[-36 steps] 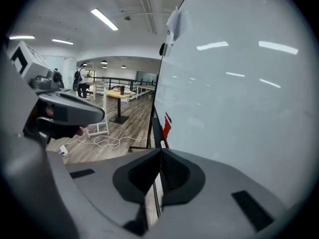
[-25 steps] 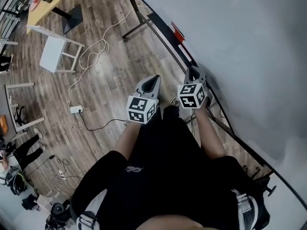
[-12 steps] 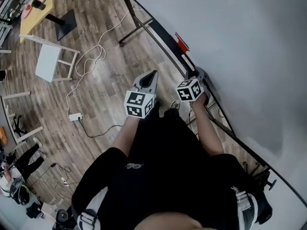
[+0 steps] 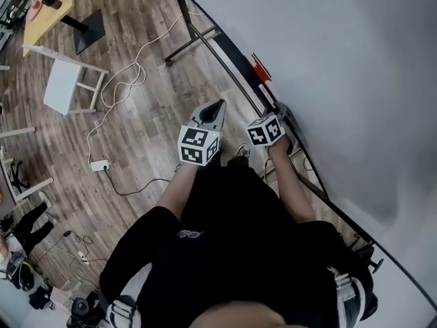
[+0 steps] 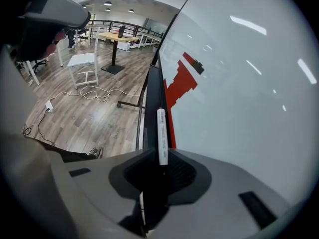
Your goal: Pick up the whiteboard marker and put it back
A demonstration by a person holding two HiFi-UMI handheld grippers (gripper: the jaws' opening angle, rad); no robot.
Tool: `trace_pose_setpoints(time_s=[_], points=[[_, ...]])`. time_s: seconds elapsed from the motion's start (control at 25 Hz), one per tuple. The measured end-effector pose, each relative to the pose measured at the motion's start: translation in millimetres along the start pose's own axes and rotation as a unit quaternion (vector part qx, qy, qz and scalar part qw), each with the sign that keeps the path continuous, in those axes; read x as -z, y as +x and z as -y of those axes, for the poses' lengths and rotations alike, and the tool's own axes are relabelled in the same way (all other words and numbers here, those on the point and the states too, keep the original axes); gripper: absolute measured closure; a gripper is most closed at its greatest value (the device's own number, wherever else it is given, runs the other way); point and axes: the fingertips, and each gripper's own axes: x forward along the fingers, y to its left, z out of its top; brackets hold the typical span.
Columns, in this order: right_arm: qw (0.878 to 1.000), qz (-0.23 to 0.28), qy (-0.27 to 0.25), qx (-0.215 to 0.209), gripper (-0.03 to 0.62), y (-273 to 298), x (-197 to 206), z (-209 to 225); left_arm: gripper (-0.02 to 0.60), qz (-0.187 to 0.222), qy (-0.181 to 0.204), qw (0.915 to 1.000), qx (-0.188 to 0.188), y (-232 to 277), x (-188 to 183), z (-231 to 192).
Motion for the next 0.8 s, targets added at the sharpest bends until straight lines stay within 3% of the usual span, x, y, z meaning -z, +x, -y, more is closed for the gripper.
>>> trace_pose_setpoints(time_s=[0.32, 0.56, 0.68, 0.8], points=[[1.000, 0.019, 0.011, 0.008, 0.539, 8.7, 0.0, -2.2, 0.575, -0.006, -0.003, 1.0000, -0.006, 0.0, 16.4, 10.0], [0.999, 0.038, 0.005, -0.021, 0.540, 3.9, 4.9, -5.2, 0.575, -0.006, -0.001, 0.9999, -0.011, -3.7, 24.7, 22.3], [0.998, 0.066, 0.005, -0.013, 0.540, -9.4, 0.1, -2.9, 0.575, -0.003, -0.002, 0.9999, -0.016, -11.3, 24.3, 24.9], [0.992, 0.125, 0.013, -0.018, 0.540, -31.2, -14.9, 0.3, 0.575, 0.003, -0.005, 0.9998, -0.017, -16.2, 21.2, 30.1]])
